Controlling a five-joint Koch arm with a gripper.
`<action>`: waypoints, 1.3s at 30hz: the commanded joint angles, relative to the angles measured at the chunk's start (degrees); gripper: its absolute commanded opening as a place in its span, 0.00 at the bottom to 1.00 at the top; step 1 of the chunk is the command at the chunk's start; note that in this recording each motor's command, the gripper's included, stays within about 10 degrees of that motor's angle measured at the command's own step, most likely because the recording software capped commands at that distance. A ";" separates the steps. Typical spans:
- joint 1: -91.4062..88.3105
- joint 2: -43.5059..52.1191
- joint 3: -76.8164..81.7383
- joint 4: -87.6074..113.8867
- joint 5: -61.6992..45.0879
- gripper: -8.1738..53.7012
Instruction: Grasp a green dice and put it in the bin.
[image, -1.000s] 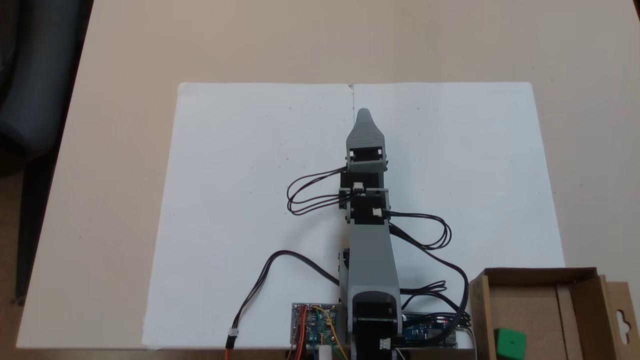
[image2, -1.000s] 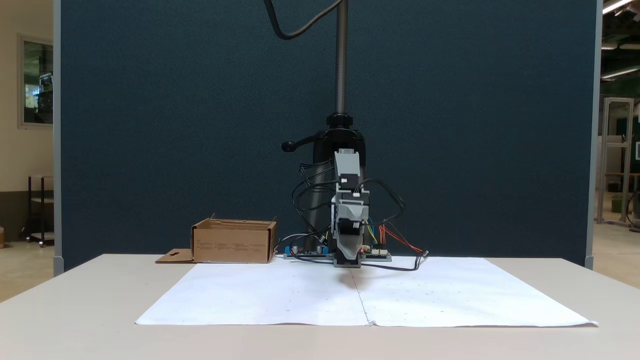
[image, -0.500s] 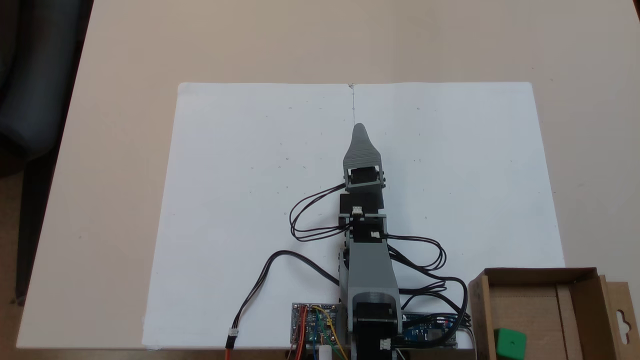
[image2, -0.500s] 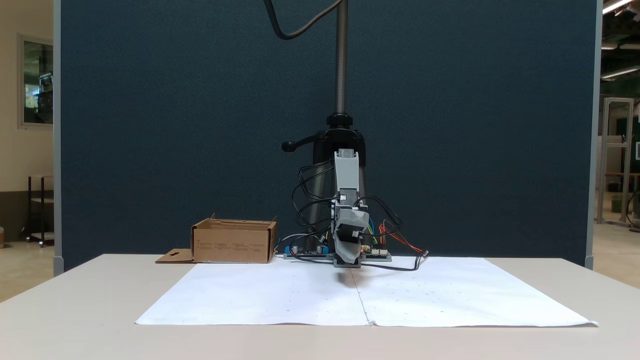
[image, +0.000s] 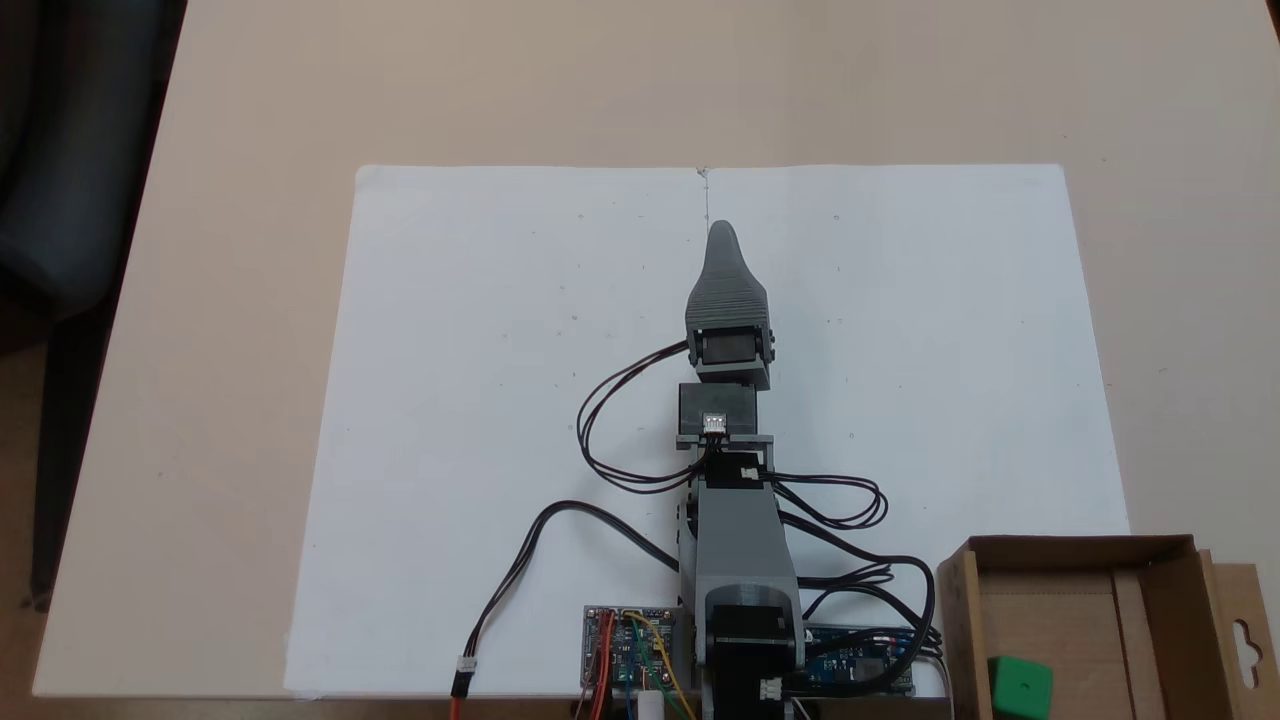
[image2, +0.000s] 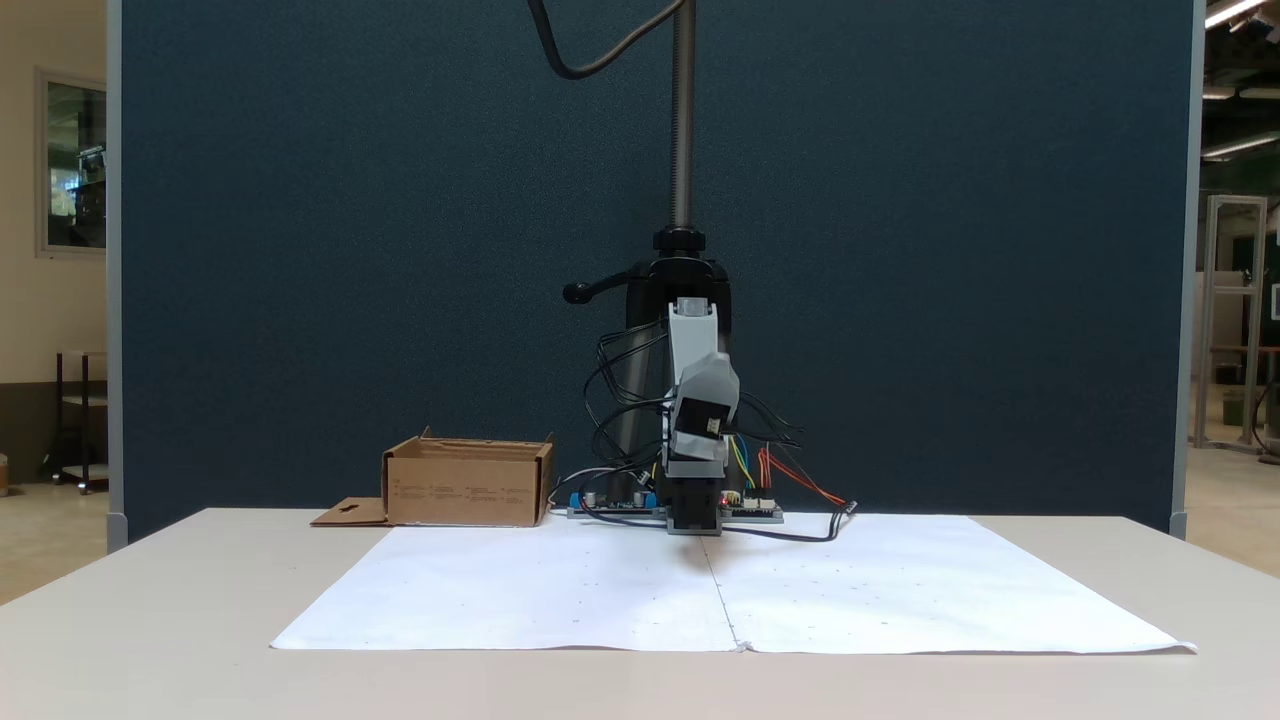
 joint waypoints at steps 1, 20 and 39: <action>0.79 6.59 4.04 -9.65 -4.31 0.84; 0.62 6.15 3.96 -22.24 -4.48 0.85; 1.14 6.15 3.87 -16.96 10.55 0.77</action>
